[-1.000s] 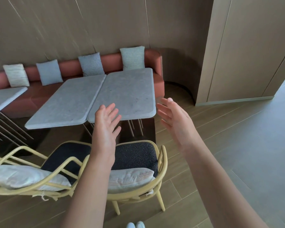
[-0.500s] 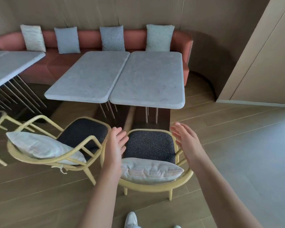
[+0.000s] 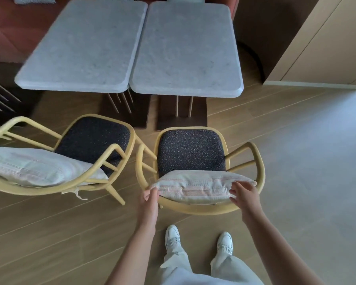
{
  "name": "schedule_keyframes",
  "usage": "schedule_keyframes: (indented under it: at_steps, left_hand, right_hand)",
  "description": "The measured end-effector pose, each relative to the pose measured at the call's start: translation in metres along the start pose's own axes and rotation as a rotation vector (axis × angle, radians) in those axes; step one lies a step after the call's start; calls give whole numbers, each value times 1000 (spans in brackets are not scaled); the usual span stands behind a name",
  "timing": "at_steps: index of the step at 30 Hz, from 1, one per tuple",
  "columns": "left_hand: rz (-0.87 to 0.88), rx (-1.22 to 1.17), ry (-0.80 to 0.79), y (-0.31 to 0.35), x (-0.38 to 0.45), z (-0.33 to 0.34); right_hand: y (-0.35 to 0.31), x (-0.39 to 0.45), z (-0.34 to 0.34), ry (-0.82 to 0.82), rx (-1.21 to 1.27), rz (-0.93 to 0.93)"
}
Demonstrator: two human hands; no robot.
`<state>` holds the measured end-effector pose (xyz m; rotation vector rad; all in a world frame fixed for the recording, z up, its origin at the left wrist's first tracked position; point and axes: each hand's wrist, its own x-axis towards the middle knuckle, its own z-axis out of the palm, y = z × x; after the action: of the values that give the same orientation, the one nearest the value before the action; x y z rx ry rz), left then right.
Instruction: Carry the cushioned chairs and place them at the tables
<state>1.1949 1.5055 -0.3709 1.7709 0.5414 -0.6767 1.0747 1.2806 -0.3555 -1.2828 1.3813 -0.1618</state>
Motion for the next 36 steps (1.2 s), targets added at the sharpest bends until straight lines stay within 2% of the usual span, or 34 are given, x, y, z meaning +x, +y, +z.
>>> schedule_keyframes:
  at_steps: [4, 8, 12, 16, 22, 29, 36]
  left_hand:
    - [-33, 120, 3, -17, 15, 1]
    - [-68, 174, 22, -21, 24, 4]
    - [-117, 141, -22, -24, 34, 5]
    - [-248, -61, -114, -26, 44, 5]
    - [-320, -183, -216, -35, 51, -1]
    - [-327, -175, -195, -39, 66, -27]
    - [-320, -110, -219, -36, 62, -34]
  right_hand:
    - [40, -1, -1, 88, -95, 95]
    - [64, 3, 8, 107, 58, 300]
    - [60, 5, 22, 5, 243, 434]
    - [63, 7, 30, 31, 283, 436]
    - [68, 4, 29, 20, 289, 417]
    - [80, -19, 47, -24, 359, 453]
    - [82, -26, 51, -6, 274, 422]
